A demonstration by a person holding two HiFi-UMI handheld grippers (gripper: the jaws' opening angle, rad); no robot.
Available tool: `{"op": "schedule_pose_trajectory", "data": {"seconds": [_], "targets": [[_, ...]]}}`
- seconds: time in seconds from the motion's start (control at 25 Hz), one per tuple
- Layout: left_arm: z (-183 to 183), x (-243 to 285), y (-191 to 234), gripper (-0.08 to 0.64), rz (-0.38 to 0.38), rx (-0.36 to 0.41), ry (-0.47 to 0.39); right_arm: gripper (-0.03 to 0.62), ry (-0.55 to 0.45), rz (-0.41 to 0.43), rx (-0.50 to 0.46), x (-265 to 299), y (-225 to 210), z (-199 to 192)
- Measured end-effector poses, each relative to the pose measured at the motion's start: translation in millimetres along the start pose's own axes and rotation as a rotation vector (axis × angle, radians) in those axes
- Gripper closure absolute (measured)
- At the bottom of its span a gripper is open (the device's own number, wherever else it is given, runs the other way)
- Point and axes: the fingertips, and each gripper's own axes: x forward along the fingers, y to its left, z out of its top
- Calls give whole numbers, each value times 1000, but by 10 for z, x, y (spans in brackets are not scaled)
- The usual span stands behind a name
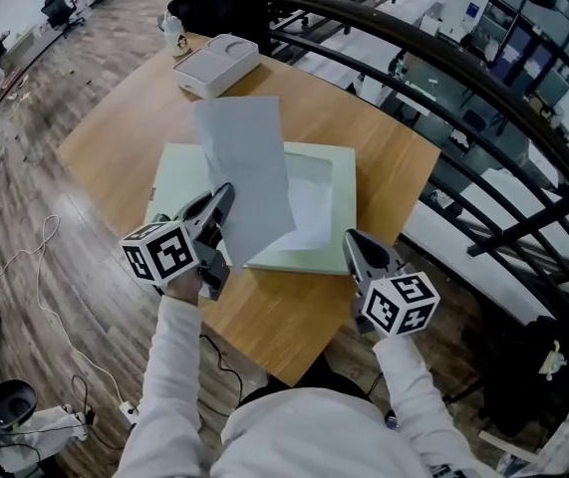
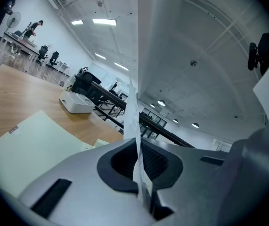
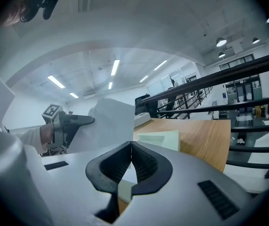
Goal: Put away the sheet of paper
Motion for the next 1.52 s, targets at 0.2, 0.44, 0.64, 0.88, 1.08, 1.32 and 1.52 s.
{"op": "schedule_pose_trajectory", "data": {"seconds": [0.2, 0.44, 0.64, 0.88, 1.08, 1.32, 1.52], "targets": [[-91, 276, 83, 543, -45, -22, 51, 565, 10, -5, 15, 74, -137, -13], [-297, 470, 212, 543, -106, -11, 131, 565, 23, -3, 32, 154, -249, -49], [-505, 592, 331, 543, -142, 16, 217, 565, 43, 5, 45, 213, -317, -101], [-668, 663, 548, 543, -128, 49, 291, 565, 58, 5, 53, 292, -334, -128], [-842, 724, 683, 543, -124, 58, 335, 565, 65, 3, 59, 324, -366, -134], [-1066, 734, 808, 543, -105, 62, 394, 565, 67, 2, 68, 322, -385, -146], [-1228, 704, 918, 543, -68, 53, 443, 565, 71, 2, 73, 328, -381, -171]]}}
